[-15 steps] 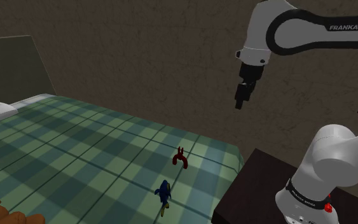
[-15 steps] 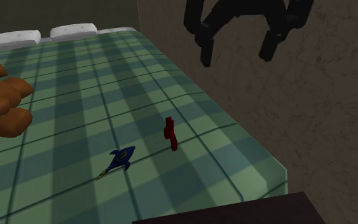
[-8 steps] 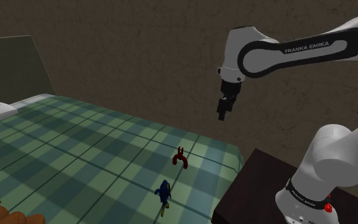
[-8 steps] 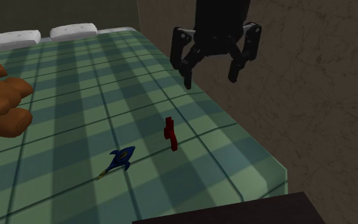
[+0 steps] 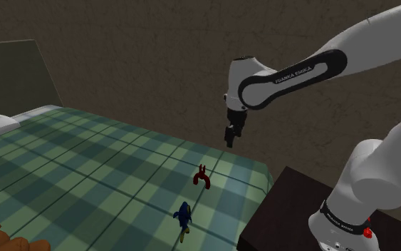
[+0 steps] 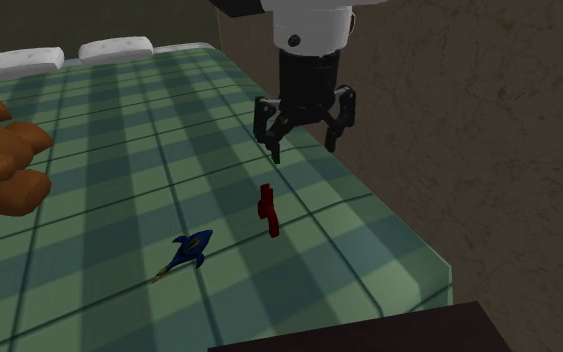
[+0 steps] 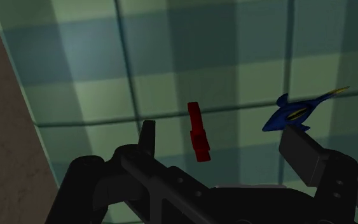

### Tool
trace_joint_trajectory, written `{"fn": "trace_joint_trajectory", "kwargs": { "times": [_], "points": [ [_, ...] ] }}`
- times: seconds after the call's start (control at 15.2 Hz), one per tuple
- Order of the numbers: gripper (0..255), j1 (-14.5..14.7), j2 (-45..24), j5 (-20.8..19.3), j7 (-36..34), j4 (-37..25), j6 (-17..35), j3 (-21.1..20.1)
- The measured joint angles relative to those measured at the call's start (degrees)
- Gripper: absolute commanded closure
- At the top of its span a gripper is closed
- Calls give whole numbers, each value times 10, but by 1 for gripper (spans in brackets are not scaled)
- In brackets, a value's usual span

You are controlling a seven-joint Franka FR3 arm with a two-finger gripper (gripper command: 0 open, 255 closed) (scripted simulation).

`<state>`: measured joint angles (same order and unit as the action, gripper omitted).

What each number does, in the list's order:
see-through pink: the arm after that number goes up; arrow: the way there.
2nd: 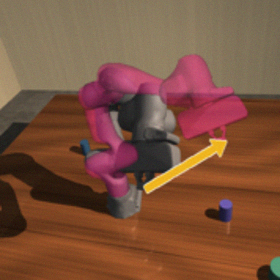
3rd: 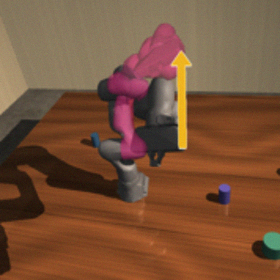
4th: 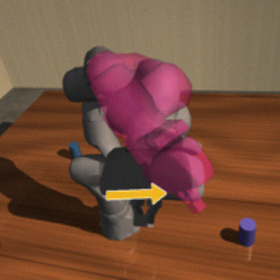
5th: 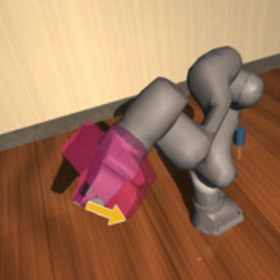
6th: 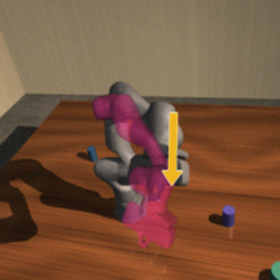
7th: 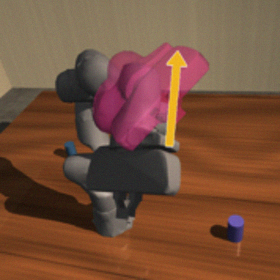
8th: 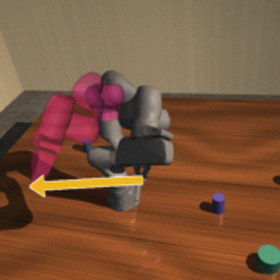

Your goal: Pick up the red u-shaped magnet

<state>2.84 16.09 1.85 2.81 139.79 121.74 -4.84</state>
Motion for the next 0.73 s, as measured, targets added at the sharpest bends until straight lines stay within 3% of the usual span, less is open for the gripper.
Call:
{"fn": "trace_joint_trajectory", "kwargs": {
  "times": [0.73],
  "points": [
    [0, 7, -245, -36, 1, -92, 136, -12]
  ]
}}
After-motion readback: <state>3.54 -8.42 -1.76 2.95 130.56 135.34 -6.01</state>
